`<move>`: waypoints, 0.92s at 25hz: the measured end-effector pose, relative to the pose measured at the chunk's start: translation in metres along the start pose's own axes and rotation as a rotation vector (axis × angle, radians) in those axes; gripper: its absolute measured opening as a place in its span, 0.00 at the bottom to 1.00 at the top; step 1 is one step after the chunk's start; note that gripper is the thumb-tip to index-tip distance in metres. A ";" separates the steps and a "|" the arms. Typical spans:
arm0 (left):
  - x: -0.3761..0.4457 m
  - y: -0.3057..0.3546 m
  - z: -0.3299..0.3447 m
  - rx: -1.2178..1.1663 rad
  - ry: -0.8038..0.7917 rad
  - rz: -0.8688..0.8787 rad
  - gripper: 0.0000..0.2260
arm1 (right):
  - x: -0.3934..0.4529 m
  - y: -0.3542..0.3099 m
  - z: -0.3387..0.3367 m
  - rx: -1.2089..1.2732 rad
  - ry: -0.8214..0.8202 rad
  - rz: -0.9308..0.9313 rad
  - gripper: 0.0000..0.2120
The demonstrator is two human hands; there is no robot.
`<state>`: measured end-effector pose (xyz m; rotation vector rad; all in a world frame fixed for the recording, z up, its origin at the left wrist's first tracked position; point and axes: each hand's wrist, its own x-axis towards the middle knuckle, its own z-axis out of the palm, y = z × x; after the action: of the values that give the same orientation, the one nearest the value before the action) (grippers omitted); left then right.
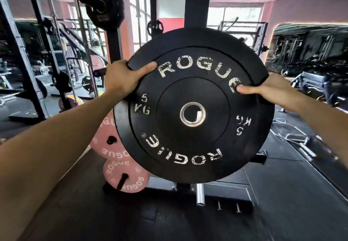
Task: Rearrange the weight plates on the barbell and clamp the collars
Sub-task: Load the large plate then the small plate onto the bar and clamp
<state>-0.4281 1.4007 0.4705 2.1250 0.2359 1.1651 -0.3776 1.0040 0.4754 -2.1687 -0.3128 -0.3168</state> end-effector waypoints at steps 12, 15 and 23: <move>-0.095 0.026 0.063 0.068 -0.005 -0.023 0.35 | -0.040 0.097 -0.041 -0.036 -0.050 0.005 0.32; -0.107 0.012 0.099 0.095 -0.041 -0.038 0.35 | -0.034 0.134 -0.031 -0.021 -0.051 0.052 0.27; -0.191 -0.076 0.197 0.142 -0.037 -0.076 0.36 | -0.046 0.267 0.036 -0.012 -0.047 0.069 0.19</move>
<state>-0.3692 1.2744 0.2223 2.2377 0.3900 1.0924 -0.3272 0.8771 0.2382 -2.1962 -0.2617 -0.2297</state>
